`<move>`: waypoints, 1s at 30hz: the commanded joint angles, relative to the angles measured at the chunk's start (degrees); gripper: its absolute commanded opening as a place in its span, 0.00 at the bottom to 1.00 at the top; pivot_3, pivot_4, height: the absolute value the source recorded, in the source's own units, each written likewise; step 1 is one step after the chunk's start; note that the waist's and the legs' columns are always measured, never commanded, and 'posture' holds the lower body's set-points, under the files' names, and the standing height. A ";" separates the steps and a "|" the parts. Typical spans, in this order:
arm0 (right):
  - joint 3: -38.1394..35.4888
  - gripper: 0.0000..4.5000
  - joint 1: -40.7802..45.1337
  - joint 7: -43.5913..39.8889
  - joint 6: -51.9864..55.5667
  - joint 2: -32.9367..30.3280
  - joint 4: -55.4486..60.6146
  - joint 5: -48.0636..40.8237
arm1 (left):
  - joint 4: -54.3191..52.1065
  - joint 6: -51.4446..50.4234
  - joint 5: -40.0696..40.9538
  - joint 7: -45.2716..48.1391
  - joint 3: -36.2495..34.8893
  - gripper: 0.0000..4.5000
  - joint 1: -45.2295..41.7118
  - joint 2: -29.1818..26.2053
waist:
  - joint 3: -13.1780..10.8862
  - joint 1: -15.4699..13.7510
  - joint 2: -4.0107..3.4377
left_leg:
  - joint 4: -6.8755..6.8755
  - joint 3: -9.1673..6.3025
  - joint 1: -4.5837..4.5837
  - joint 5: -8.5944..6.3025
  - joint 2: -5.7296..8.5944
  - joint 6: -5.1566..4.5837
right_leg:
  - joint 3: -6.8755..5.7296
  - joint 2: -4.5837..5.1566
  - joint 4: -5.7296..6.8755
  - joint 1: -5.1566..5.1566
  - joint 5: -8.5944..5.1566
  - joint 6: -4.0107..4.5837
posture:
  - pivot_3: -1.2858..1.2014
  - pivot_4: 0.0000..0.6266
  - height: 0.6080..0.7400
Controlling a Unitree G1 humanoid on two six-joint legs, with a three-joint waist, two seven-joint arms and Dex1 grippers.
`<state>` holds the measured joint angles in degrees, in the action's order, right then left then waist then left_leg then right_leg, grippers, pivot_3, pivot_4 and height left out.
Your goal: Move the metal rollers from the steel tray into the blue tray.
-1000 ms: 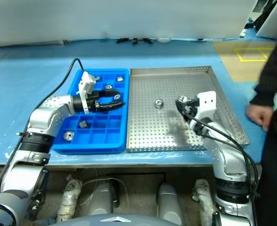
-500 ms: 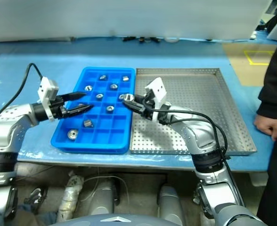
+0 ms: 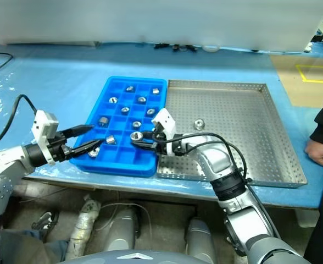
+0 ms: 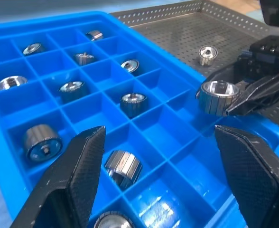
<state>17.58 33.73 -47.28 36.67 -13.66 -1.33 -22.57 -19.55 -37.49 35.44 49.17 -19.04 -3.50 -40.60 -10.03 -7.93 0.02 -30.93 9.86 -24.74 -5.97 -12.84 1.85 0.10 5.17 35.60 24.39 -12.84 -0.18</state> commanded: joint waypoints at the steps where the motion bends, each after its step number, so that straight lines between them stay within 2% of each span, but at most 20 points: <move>1: 0.88 0.39 0.95 -1.83 -0.70 1.37 0.61 -0.24 | -2.52 -0.16 1.50 -0.91 -2.50 0.85 1.58 -0.82 | 0.01 -0.28 0.01 | 0.00 -0.01 -0.02 0.00 0.00 0.00 | 0.00 -0.01 -0.02 0.00 0.00 0.00 | 0.62 0.24 1.00; 9: 1.82 0.39 1.61 -6.30 3.68 3.78 -1.47 -2.31 | -0.76 0.24 1.64 -1.13 -1.67 0.85 1.29 -1.18 | 0.02 -0.84 0.03 | 0.00 -0.04 -0.04 0.00 -0.01 0.00 | -0.01 -0.03 -0.03 0.02 -0.02 0.02 | 0.61 0.24 1.00; 17: 2.47 0.39 2.77 -7.30 2.69 6.36 -5.94 -0.52 | 0.22 0.63 1.31 -0.99 -0.58 0.85 -0.21 -1.29 | 0.04 -0.84 0.07 | -0.01 -0.07 0.05 0.04 0.01 0.07 | 0.01 -0.03 0.11 0.00 -0.02 0.03 | 0.61 0.24 1.00; 18: 2.42 0.52 2.81 -7.54 2.85 6.37 -5.98 -0.56 | 0.31 0.61 1.28 -0.99 -0.50 0.85 -0.41 -1.29 | 0.05 -0.86 0.08 | -0.01 -0.07 0.05 0.05 0.00 0.07 | 0.01 -0.03 0.11 0.00 -0.02 0.02 | 0.61 0.24 1.00; 21: 1.77 0.71 3.37 -6.35 3.37 6.59 -6.74 0.07 | 0.59 0.68 1.23 -0.90 -0.08 0.85 -1.09 -1.18 | 0.05 -0.82 0.08 | -0.01 -0.07 0.05 0.06 0.00 0.10 | 0.00 -0.04 0.11 -0.01 -0.02 0.03 | 0.60 0.24 1.00; 27: 0.31 0.71 3.69 -3.88 -0.19 3.68 -4.99 3.25 | 2.17 1.36 1.03 -0.62 3.05 0.85 -4.72 0.13 | 0.05 -0.98 0.09 | -0.01 -0.07 0.07 0.10 0.00 0.15 | 0.00 -0.03 0.14 -0.05 -0.01 0.03 | 0.58 0.24 1.00; 30: -3.87 0.71 3.23 -3.55 0.37 0.37 -0.96 1.43 | 4.44 1.92 0.82 -0.34 6.69 0.85 -9.52 2.38 | 0.06 -1.07 0.09 | -0.09 -0.07 0.08 0.10 0.02 0.16 | 0.00 0.01 0.13 -0.15 0.00 0.01 | 0.56 0.24 1.00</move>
<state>17.23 36.71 -50.99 37.56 -12.48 -6.33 -19.91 -15.08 -36.91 36.15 48.33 -13.65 -11.14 -38.71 -9.98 -9.00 0.11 -31.07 9.79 -24.67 -5.86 -12.79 2.02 0.09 5.19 35.74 24.20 -12.83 -0.20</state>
